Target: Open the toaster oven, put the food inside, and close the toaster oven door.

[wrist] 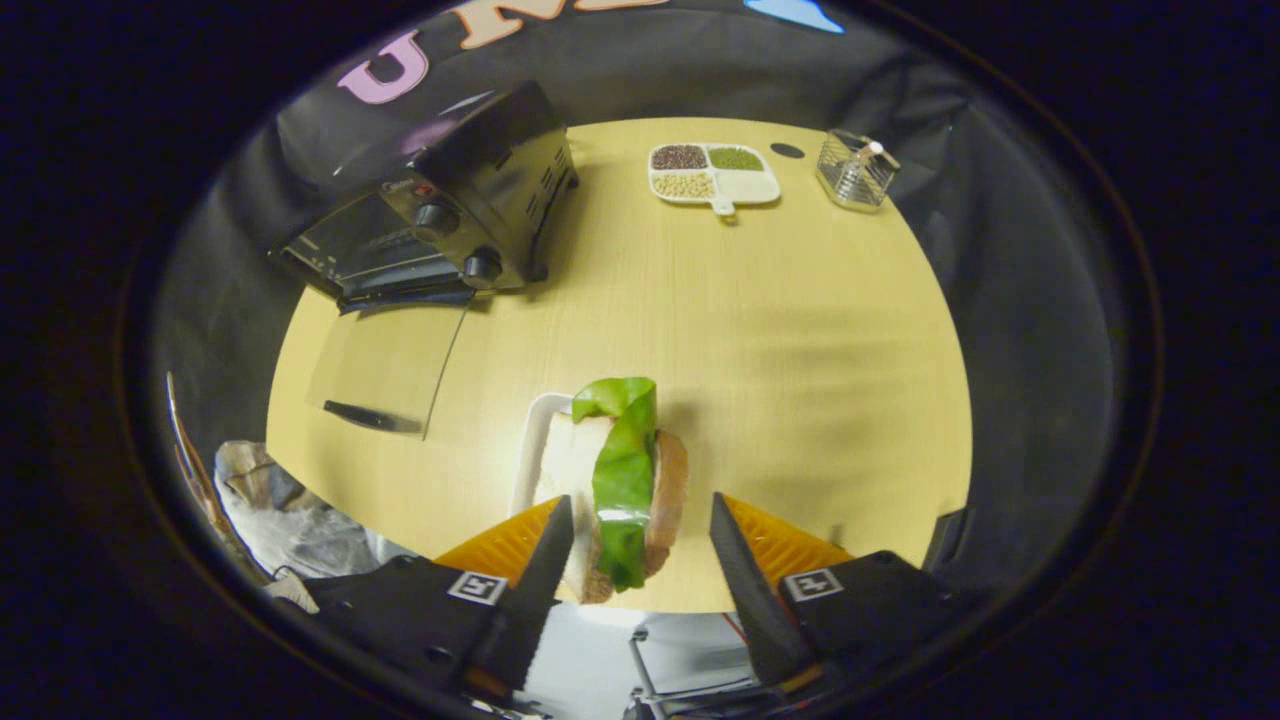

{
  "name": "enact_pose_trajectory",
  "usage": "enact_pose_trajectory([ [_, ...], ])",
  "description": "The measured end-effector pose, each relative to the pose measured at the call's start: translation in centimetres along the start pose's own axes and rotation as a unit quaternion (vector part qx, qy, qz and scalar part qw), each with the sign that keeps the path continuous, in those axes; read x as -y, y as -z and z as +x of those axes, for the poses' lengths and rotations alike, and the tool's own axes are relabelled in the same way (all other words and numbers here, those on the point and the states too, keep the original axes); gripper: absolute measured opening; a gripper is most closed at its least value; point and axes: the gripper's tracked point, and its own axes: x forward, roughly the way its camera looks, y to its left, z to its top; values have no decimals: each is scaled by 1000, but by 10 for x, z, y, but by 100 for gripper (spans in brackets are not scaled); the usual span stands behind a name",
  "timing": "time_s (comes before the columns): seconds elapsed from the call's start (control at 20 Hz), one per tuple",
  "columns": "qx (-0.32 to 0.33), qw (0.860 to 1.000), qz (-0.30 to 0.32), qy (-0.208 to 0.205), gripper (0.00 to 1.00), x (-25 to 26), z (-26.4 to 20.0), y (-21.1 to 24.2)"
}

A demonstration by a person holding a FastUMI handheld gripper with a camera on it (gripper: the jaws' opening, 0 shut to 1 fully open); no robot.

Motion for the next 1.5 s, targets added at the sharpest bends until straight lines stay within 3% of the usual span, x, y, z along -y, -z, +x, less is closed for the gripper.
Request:
enact_pose_trajectory([
  [0.35, -1, 992, 120, -43, 33, -15, 0, 3],
  [0.75, 27, 991, 126, -31, 33, -23, -22, 13],
  [1.1, 79, 977, 184, -74, 33, -42, -62, -3],
  [1.25, 102, 969, 197, -110, 32, -68, -74, -10],
  [1.5, 133, 938, 233, -222, 32, -139, -81, -25],
])
